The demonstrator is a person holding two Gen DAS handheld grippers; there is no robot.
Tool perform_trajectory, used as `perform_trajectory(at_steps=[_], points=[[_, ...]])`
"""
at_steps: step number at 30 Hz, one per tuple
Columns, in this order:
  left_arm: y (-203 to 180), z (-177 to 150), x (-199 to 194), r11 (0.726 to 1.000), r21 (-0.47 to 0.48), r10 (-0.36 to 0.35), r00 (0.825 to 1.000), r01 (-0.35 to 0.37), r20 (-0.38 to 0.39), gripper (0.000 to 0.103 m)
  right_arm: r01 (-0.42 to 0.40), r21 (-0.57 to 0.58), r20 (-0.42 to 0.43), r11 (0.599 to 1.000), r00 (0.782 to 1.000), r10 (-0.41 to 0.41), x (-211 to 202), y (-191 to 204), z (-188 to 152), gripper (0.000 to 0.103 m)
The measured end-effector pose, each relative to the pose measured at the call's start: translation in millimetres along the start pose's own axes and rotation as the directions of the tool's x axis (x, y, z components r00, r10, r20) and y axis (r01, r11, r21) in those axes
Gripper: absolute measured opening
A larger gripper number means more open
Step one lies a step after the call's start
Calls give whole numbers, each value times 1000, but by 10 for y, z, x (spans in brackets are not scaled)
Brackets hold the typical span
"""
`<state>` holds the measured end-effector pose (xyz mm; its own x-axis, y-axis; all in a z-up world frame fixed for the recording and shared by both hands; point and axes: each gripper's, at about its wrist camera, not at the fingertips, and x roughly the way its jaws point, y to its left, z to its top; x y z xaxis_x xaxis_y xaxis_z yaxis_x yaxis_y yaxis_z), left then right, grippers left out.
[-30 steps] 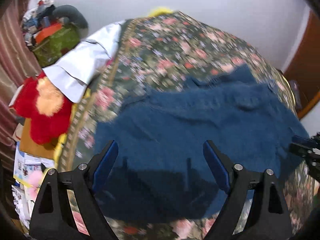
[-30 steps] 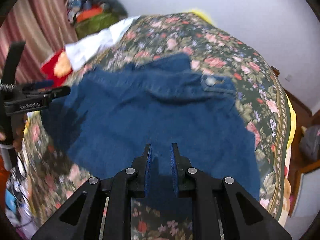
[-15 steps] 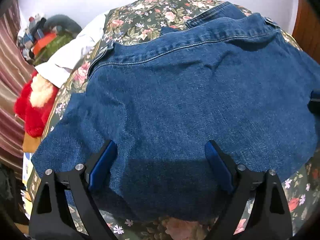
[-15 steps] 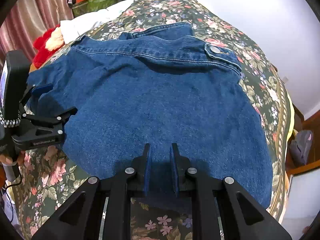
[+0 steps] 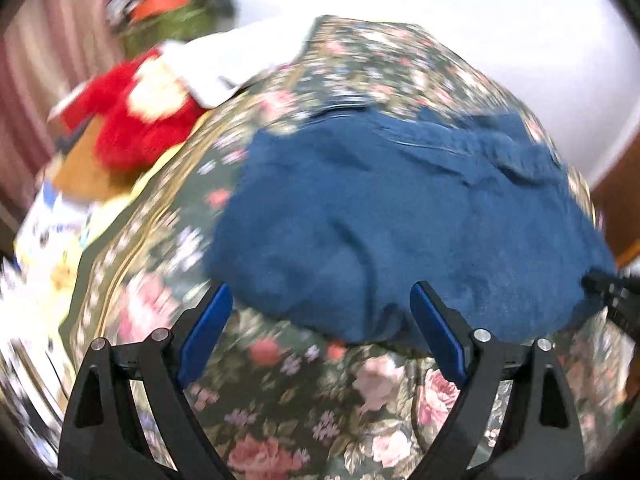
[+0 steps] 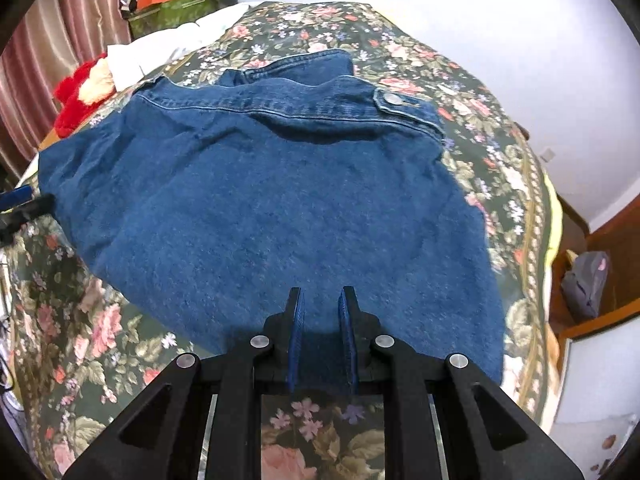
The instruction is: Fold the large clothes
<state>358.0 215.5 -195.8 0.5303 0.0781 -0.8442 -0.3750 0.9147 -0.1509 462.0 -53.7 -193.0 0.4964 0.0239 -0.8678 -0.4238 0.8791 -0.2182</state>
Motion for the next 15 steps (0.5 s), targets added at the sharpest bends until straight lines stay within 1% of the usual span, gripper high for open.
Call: perform_trajectory(at_steps=[1,2,3,4,5,6,7,8,9,10,12,13,14,15], points=[[140,-34,5,998,-62,-14,1000,13,-19,91,23,-13,2,1000,1000,-23,-17,-8,-29,14],[245,-67,38,993,-113,-35,998,30,-49,91,15,-15,5,1000,1000,-15,-27,-24,-44,15],[288,-87,75,988,-149,-62,995,50,-72,91,6,-9,7,1000,1000,-6,-38,-56,-69,19],[379,-136,127,972,-214,-122,988,99,-97,91,5,0,7,1000,1000,-5,-45,-91,-84,23],[418,-173,162,958,-254,-165,981,134,-105,91,24,11,6,1000,1000,-24,-53,-126,-97,42],[448,-219,204,938,-299,-218,970,177,-111,91,93,26,11,995,996,-94,-69,-184,-109,73],[471,-257,261,915,-341,-270,956,217,-117,91,129,34,18,991,991,-130,-82,-213,-122,87],[497,-280,346,881,-392,-333,936,265,-117,91,154,43,29,987,987,-155,-98,-267,-145,96],[507,-283,394,861,-420,-364,924,288,-113,91,141,51,26,989,989,-143,-102,-329,-182,96],[512,-287,421,837,-454,-392,914,308,-104,91,110,67,12,992,994,-111,-100,-396,-223,96],[549,-246,523,788,-505,-439,896,352,-60,91,89,83,-11,993,996,-88,-104,-497,-287,96],[563,-214,560,770,-521,-452,891,369,-37,91,94,82,-17,992,995,-93,-104,-522,-312,96],[572,-179,595,757,-533,-455,890,377,-17,91,105,76,-21,992,994,-104,-114,-548,-339,96],[589,-141,604,752,-540,-453,891,378,-7,91,108,73,-19,991,994,-107,-124,-554,-345,96]])
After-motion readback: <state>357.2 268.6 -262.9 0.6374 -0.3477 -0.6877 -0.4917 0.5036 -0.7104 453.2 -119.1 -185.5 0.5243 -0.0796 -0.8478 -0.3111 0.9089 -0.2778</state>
